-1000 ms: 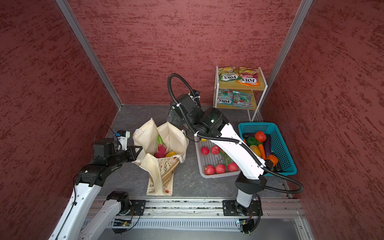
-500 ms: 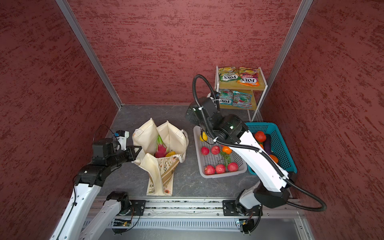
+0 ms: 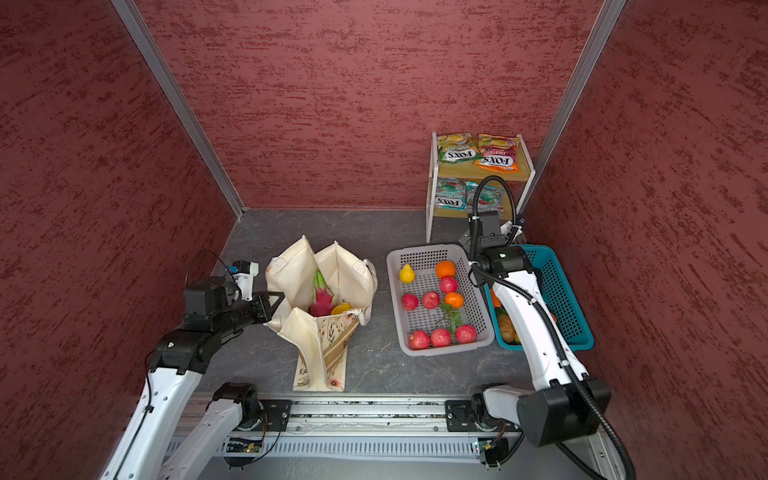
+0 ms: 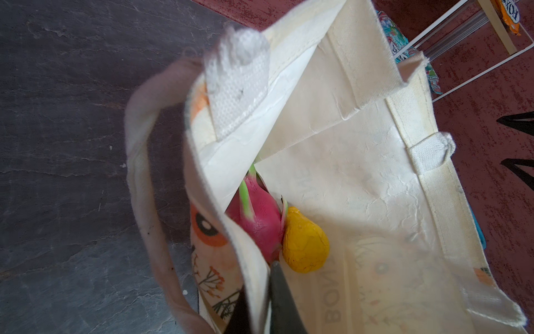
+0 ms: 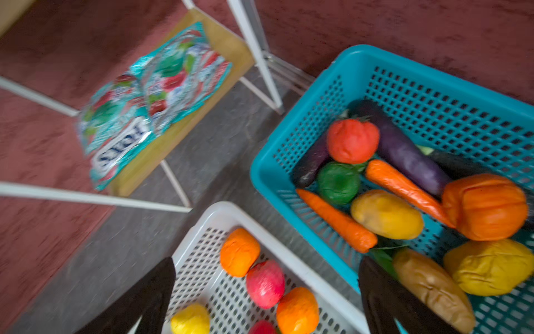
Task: Place the food into the grocery bag and tie it
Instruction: 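Withdraw the right gripper from the bag toward the teal basket, then lower the right gripper onto the red tomato and grasp it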
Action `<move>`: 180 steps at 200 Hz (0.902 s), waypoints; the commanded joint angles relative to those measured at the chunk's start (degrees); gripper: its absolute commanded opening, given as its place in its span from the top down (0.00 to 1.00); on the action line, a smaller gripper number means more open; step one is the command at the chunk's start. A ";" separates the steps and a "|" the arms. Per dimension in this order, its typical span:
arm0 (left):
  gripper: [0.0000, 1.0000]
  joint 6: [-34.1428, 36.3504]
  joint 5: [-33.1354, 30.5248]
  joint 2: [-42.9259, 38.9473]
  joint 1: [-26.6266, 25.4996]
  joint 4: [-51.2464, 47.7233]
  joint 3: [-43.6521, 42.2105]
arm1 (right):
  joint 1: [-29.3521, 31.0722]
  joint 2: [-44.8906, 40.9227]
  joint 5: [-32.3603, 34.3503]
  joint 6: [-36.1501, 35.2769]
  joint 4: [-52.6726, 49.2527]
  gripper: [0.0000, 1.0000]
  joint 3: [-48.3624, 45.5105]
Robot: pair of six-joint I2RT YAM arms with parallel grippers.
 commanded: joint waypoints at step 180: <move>0.89 -0.09 -1.29 3.87 -0.93 -0.21 -0.24 | -25.38 28.83 -6.31 -9.66 12.04 0.03 5.19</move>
